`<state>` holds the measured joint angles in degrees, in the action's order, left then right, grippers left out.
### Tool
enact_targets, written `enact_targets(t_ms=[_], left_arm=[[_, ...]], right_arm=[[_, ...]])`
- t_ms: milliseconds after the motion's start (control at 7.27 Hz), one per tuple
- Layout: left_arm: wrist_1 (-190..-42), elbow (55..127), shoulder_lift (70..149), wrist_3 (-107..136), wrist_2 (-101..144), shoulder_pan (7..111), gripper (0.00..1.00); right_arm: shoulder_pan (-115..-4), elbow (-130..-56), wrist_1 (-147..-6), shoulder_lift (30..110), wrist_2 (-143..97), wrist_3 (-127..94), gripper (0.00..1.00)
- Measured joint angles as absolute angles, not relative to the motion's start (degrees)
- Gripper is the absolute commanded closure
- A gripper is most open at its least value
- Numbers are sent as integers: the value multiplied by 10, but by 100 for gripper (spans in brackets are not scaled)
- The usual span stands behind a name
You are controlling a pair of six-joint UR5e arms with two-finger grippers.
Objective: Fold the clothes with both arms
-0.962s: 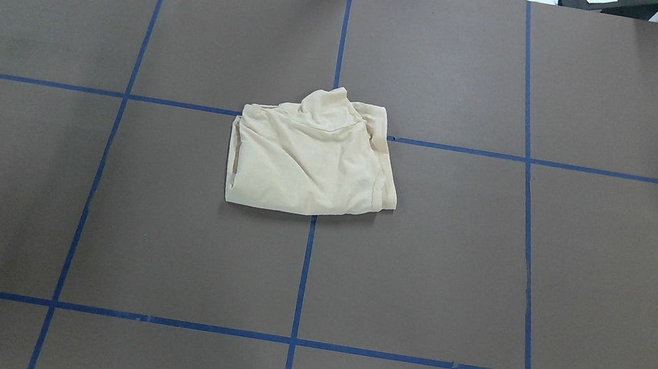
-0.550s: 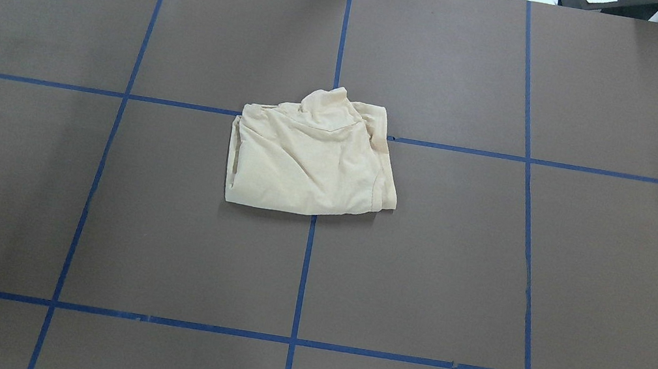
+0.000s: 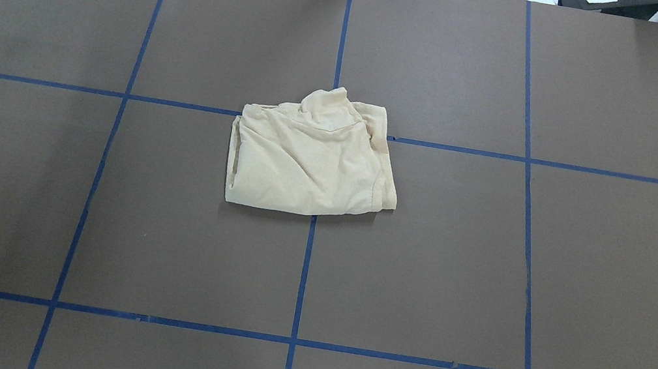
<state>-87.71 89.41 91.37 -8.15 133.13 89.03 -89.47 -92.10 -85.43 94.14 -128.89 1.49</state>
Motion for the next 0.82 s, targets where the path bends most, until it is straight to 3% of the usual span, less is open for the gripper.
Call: enact_targets(t_ms=[825], left_arm=[[-877, 900, 919, -17, 1332, 890, 1]], right_arm=[[-895, -926, -864, 944, -1338, -16, 0]])
